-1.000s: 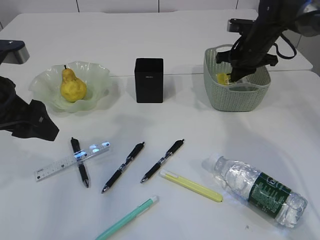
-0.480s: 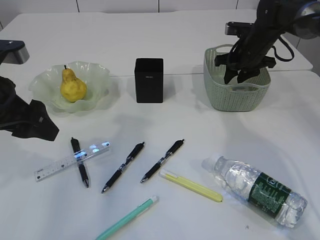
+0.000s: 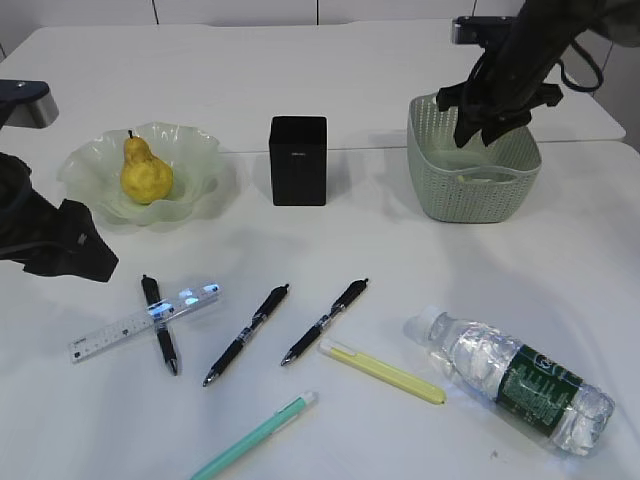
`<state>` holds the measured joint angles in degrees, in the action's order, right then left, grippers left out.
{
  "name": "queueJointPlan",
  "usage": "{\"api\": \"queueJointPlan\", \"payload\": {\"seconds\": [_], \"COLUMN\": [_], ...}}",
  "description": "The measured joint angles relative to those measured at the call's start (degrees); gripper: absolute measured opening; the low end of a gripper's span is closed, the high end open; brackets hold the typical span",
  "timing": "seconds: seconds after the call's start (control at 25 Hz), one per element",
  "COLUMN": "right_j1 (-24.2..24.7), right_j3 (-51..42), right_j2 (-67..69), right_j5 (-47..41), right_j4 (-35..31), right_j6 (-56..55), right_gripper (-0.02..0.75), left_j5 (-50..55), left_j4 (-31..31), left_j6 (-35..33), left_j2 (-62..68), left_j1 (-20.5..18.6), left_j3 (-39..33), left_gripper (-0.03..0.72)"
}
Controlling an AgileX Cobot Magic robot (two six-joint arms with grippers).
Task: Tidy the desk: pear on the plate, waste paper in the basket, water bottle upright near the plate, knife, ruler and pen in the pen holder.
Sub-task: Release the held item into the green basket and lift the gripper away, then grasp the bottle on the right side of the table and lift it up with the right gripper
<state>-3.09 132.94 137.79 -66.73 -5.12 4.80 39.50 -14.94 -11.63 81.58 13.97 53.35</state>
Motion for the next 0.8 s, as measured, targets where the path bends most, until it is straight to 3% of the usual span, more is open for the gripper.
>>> {"api": "queueJointPlan", "payload": {"seconds": [0.48,0.8], "right_j1": [0.0,0.0], "right_j3": [0.2,-11.7], "right_j2": [-11.0,-23.5], "right_j5": [-4.8,-4.9], "right_j4": [-2.6,-3.0], "right_j6": [6.1,9.0], "right_gripper": [0.342,0.342], "left_j5": [0.0,0.0], "left_j4": [0.0,-0.5], "left_j6": [0.0,0.0], "left_j2": [0.0,0.0], "left_j1": [0.0,0.0], "left_j3": [0.0,0.0], "left_gripper": [0.538,0.538]}}
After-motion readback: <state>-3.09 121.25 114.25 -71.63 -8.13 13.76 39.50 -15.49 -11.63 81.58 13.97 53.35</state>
